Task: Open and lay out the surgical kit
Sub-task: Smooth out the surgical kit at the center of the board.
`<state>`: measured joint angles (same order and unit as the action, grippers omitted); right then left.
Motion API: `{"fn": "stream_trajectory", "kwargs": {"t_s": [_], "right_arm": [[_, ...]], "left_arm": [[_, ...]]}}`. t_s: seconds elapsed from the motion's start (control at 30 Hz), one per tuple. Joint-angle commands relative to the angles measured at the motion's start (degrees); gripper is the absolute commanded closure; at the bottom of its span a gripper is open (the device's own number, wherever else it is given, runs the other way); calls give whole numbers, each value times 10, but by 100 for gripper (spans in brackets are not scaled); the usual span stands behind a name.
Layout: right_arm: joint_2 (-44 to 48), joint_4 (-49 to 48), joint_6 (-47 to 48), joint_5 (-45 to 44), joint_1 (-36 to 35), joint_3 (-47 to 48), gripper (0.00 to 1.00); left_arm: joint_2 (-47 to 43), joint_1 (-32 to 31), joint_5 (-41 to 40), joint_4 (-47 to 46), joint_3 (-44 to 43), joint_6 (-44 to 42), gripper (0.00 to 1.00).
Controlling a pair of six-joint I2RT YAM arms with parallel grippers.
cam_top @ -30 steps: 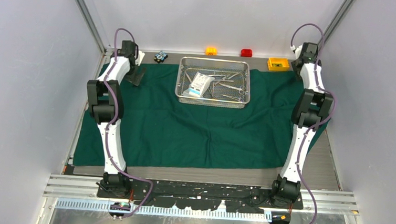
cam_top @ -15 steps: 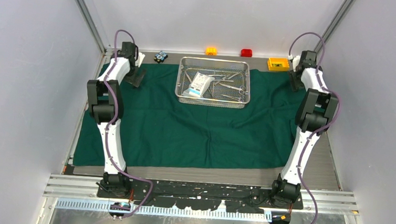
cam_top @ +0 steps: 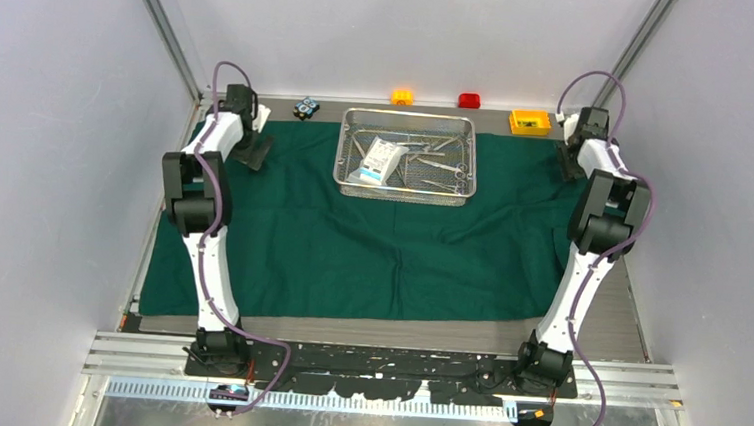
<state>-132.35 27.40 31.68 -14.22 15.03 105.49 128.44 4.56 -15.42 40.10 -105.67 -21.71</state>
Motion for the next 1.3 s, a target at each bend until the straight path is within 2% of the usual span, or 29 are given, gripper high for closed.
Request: {"fn": "stream_trajectory", "kwargs": {"t_s": [0.0,0.17,0.37,0.57,0.67,0.8,0.97,1.13,1.27], "right_arm": [[8,10,10,-9,36,-71,42],[2,14,11,-12,40,-48,42],[-22,62,-3,-1,39,51,42],[10,92,-24,25,38,92,41],[64,93,-47,77,38,42,40],[168,93,-62,193,38,-73,37],[285,119,-39,291,35,-201,27],[368,138,11,298,35,-314,27],[380,121,38,256,35,-384,30]], "left_arm": [[-32,11,1,-27,10,-9,0],[-19,12,-4,-31,13,-13,0],[-22,13,-11,-34,11,-15,0],[-36,16,-17,-24,-11,-15,0],[-68,18,20,-16,4,-6,0],[-134,17,117,-14,64,-7,0],[-231,15,257,17,160,-57,0],[-314,-1,305,21,285,-124,0],[-359,-13,291,12,364,-176,1]]}}
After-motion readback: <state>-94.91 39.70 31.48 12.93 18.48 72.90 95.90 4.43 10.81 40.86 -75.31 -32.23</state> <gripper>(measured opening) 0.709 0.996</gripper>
